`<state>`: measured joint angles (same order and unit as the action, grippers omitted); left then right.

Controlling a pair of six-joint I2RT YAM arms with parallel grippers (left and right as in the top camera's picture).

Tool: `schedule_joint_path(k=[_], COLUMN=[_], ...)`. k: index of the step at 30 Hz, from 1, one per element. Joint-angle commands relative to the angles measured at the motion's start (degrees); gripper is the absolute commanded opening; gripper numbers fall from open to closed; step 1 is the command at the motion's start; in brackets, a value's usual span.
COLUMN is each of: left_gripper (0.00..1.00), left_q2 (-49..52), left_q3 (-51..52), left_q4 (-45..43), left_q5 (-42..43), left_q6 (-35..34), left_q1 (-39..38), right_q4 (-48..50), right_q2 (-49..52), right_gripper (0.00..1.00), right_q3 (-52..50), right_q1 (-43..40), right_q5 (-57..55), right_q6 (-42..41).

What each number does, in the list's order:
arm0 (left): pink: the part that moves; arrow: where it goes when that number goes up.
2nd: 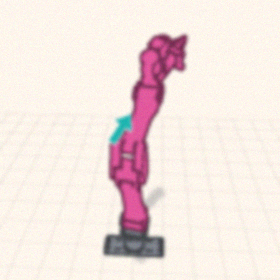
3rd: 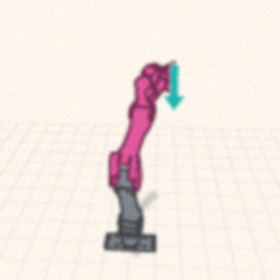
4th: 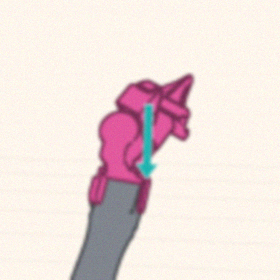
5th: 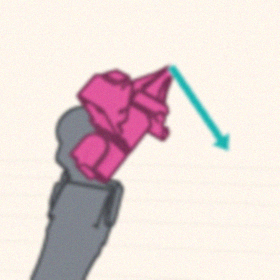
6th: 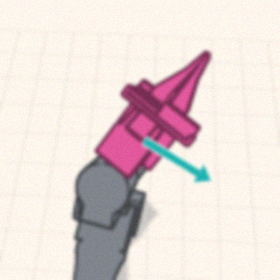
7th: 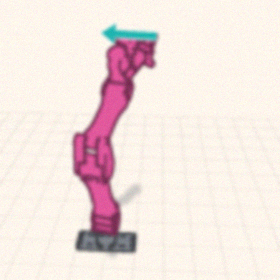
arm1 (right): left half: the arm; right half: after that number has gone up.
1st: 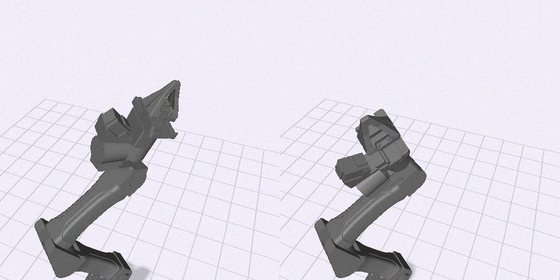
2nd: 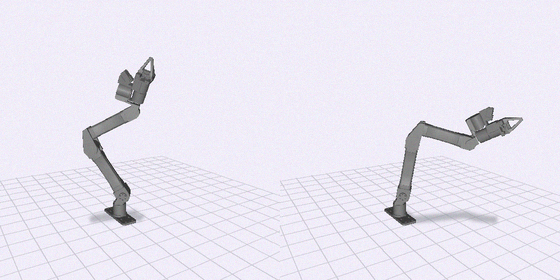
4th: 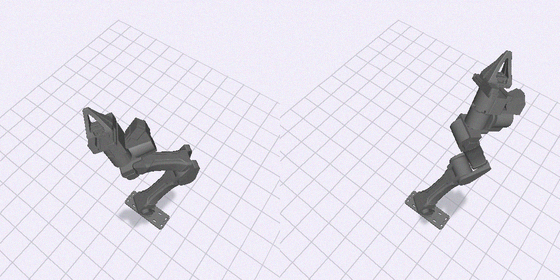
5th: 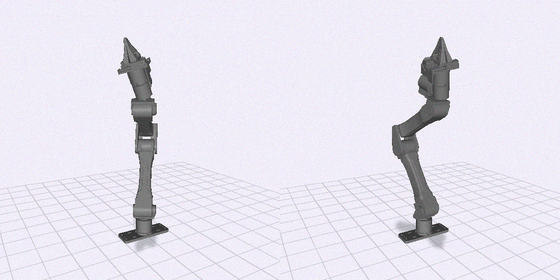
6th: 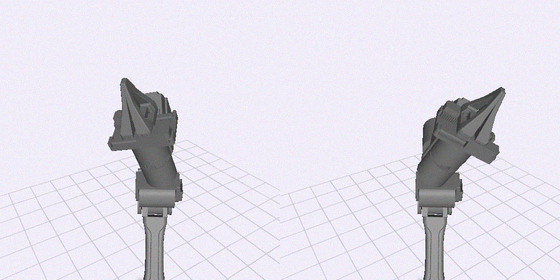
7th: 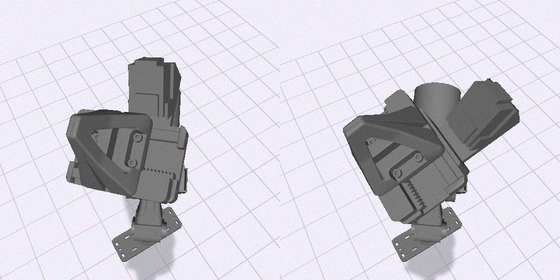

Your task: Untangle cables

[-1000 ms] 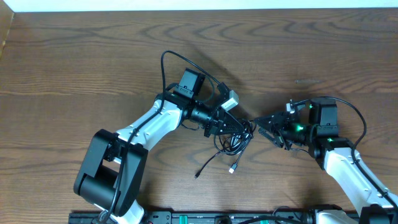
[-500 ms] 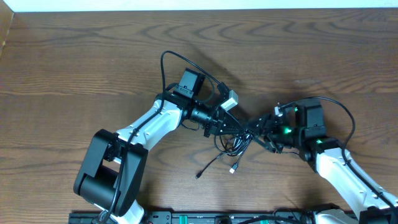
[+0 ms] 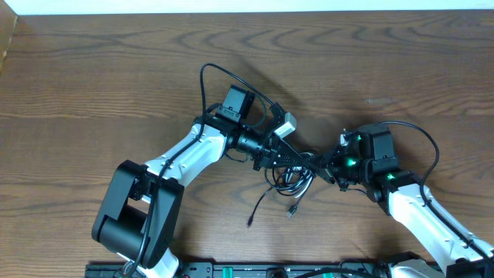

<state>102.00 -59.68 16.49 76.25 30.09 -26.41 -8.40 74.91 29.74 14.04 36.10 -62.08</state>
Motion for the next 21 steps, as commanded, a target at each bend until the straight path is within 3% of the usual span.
schedule_joint_path(k=[1, 14, 18, 21], left_gripper=[0.07, 0.08, 0.08, 0.08], left_q2=[-0.94, -0.94, -0.94, -0.94], left_q3=[-0.15, -0.15, -0.15, -0.15], left_q4=[-0.33, 0.15, -0.02, -0.13], left_q5=[0.83, 0.85, 0.33, -2.95], left_q6=[0.98, 0.72, 0.76, 0.74], left_q1=[1.97, 5.03, 3.39, 2.21], right_q4=[-3.74, -7.56, -5.75, -5.53], right_q2=[0.04, 0.04, 0.04, 0.04], right_gripper=[0.01, 0.02, 0.32, 0.67], right_q3=[-0.5, -0.52, -0.52, -0.52], right_q1=[0.31, 0.31, 0.26, 0.26], right_q5=[-7.04, -12.63, -12.63, -12.9], right_q6=[0.87, 1.49, 2.6, 3.87])
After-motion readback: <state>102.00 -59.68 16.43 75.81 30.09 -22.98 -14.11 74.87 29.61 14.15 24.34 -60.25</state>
